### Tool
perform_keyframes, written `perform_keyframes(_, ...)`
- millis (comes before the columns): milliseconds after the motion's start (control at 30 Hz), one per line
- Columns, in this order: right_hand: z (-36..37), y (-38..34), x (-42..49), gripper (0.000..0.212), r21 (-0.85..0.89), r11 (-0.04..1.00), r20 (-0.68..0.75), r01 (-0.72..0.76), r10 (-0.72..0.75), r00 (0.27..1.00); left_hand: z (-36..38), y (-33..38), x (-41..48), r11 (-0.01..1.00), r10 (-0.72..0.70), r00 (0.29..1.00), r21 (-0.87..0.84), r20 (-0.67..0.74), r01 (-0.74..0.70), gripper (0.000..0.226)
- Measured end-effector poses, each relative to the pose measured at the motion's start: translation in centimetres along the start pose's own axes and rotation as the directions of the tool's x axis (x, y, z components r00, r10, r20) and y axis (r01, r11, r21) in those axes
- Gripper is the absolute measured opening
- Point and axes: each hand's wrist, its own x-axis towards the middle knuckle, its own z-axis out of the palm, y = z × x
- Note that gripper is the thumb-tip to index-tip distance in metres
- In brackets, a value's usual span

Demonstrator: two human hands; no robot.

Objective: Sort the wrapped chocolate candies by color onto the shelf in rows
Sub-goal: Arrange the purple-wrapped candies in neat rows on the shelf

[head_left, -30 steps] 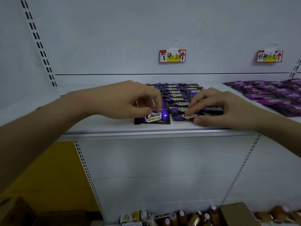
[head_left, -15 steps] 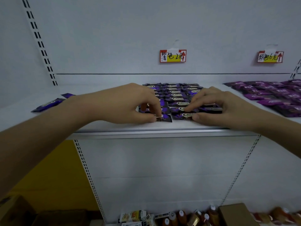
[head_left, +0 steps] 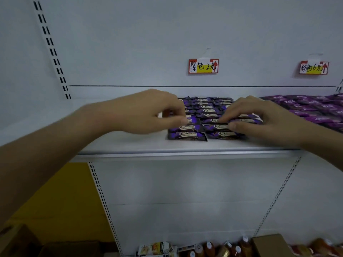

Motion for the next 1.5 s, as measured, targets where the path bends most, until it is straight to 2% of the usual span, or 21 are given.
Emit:
perform_keyframes(133, 0.7, -2.6, 3.8, 0.027, -0.06, 0.997, 0.058, 0.052, -0.048, 0.997, -2.1, -3.7, -1.6, 0.986, -0.086, 0.995, 0.136, -0.058, 0.093, 0.026)
perform_keyframes(233, 2.8, -4.2, 7.5, 0.036, -0.135, 0.986, 0.167, 0.095, -0.072, 0.983, -2.6, -7.2, -3.9, 0.954, -0.188, 0.981, 0.227, -0.05, 0.194, 0.029)
perform_keyframes(400, 6.7, -6.8, 12.9, 0.038, -0.187, 0.976, 0.332, 0.114, -0.046, 0.942, -3.4, -11.7, -9.0, 0.898, -0.416, 0.905, 0.2, 0.095, 0.392, 0.033)
perform_keyframes(500, 8.9, -8.2, 15.0, 0.036, -0.203, 0.972, 0.368, 0.121, -0.039, 0.929, -3.0, -13.0, -11.1, 0.865, -0.499, 0.852, 0.148, 0.16, 0.479, 0.053)
perform_keyframes(567, 9.9, -8.8, 15.8, 0.032, -0.21, 0.969, 0.361, 0.126, -0.043, 0.932, -2.3, -13.4, -11.6, 0.873, -0.487, 0.86, 0.089, 0.15, 0.479, 0.063)
perform_keyframes(600, 10.1, -9.1, 16.1, 0.031, -0.204, 0.972, 0.356, 0.112, -0.033, 0.934, -2.1, -13.6, -11.7, 0.88, -0.475, 0.87, 0.077, 0.133, 0.469, 0.062)
perform_keyframes(667, 9.9, -9.6, 16.3, 0.029, -0.171, 0.984, 0.359, 0.054, 0.011, 0.933, -1.9, -13.6, -11.5, 0.9, -0.434, 0.897, 0.068, 0.082, 0.43, 0.047)
perform_keyframes(767, 9.0, -9.9, 16.2, 0.012, -0.106, 0.994, 0.374, -0.027, 0.065, 0.925, -2.0, -12.6, -10.5, 0.939, -0.343, 0.939, -0.021, 0.024, 0.343, 0.036)
perform_keyframes(867, 8.3, -9.4, 15.8, 0.007, 0.004, 0.99, 0.356, -0.139, 0.128, 0.926, -2.0, -11.9, -9.5, 0.953, -0.294, 0.955, -0.063, 0.05, 0.297, 0.053)
perform_keyframes(933, 7.9, -9.0, 15.3, 0.01, 0.078, 0.976, 0.327, -0.204, 0.168, 0.93, -1.8, -11.8, -8.9, 0.96, -0.279, 0.958, -0.021, 0.064, 0.28, 0.036)
perform_keyframes(1033, 7.4, -8.5, 14.6, 0.008, 0.224, 0.927, 0.302, -0.302, 0.229, 0.925, -1.7, -12.0, -8.3, 0.952, -0.302, 0.951, -0.033, 0.066, 0.305, 0.015)
perform_keyframes(1133, 6.4, -7.8, 13.7, 0.018, 0.398, 0.844, 0.309, -0.361, 0.247, 0.918, -1.8, -11.6, -7.9, 0.938, -0.334, 0.936, -0.055, 0.107, 0.341, 0.014)
perform_keyframes(1233, 5.2, -7.2, 12.5, 0.013, 0.489, 0.793, 0.284, -0.363, 0.249, 0.926, -2.0, -11.2, -7.5, 0.932, -0.354, 0.928, -0.041, 0.117, 0.361, 0.012)
perform_keyframes(1400, 1.6, -5.5, 10.1, 0.018, 0.49, 0.798, 0.235, -0.351, 0.268, 0.935, -2.8, -10.2, -6.3, 0.926, -0.374, 0.922, -0.019, 0.1, 0.377, 0.02)
perform_keyframes(1500, -0.7, -4.4, 8.0, 0.021, 0.443, 0.822, 0.211, -0.358, 0.292, 0.933, -3.3, -8.3, -4.9, 0.902, -0.366, 0.925, -0.206, 0.097, 0.379, 0.015)
